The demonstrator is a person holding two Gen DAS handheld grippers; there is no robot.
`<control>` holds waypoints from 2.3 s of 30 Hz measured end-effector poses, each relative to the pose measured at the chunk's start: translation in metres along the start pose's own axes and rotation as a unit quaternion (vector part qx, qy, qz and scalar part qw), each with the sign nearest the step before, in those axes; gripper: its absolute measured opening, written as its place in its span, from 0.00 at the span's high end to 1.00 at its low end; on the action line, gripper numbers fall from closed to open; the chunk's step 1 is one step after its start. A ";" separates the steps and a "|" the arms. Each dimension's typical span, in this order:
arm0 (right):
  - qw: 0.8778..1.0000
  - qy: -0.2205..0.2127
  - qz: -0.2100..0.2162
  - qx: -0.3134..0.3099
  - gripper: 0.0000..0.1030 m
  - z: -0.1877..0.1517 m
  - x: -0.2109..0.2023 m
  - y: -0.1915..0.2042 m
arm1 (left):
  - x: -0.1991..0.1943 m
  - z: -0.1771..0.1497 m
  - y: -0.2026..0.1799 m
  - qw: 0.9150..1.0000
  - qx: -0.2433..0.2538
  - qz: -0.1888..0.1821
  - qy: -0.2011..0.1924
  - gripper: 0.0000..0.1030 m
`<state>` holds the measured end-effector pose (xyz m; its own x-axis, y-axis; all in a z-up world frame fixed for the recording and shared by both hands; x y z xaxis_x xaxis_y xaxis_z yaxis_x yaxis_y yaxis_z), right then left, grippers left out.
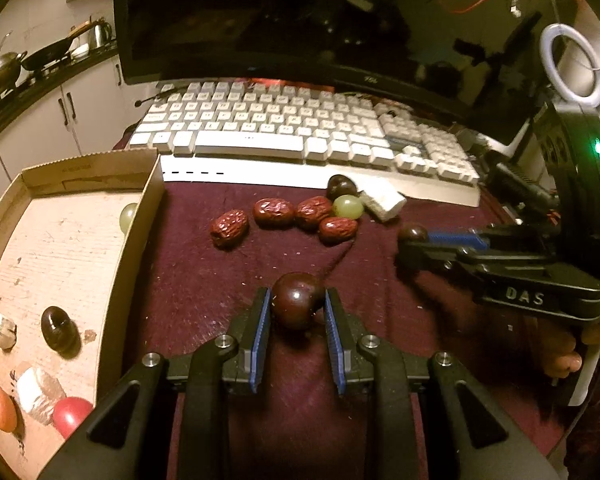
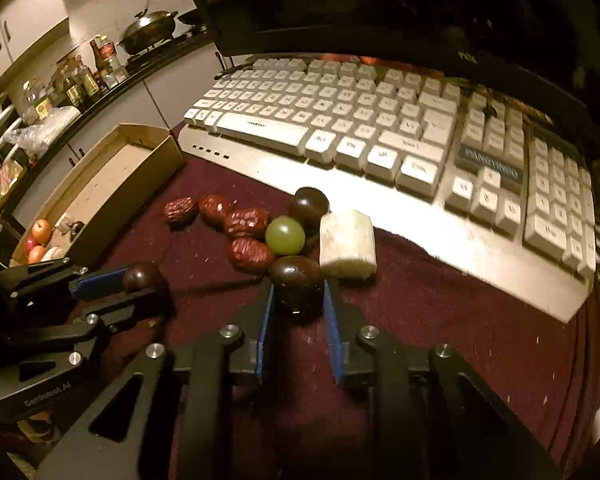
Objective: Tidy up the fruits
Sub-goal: 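Grasp another dark plum with right tool while left tool holds its plum, then carry both dark plums into cardboard tray and open both tools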
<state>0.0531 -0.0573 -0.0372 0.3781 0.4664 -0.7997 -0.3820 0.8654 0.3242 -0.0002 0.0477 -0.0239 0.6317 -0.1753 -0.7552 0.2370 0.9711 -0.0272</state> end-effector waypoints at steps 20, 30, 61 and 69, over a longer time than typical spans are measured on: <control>0.998 -0.037 0.047 -0.014 0.75 0.011 -0.037 0.114 | -0.125 -0.008 0.104 0.993 0.022 0.094 -0.063 0.75; 0.996 -0.019 0.088 -0.015 0.75 0.035 0.012 0.204 | -0.081 -0.018 0.185 0.993 -0.024 0.117 0.009 0.75; 0.997 0.063 0.024 -0.024 0.75 0.033 0.099 0.214 | -0.010 -0.021 0.203 0.986 -0.018 0.102 0.128 0.73; 0.997 0.067 0.038 -0.031 0.66 0.035 0.091 0.213 | -0.027 -0.021 0.202 0.986 -0.025 0.122 0.109 0.46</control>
<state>0.0352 0.1755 -0.0231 0.2321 0.4973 -0.8360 -0.4585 0.8139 0.3568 0.0150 0.2519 -0.0229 0.4907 0.0985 -0.8658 0.0579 0.9877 0.1452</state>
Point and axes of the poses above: each gripper's, at about its wrist camera, not at the fingertips, and x roughly the way its jaws point, y to its left, z to its top, the point moved 7 cm from there along x, roughly the way its jaws point, and after that the axes turned 10 degrees about x, right-handed, at the moved point
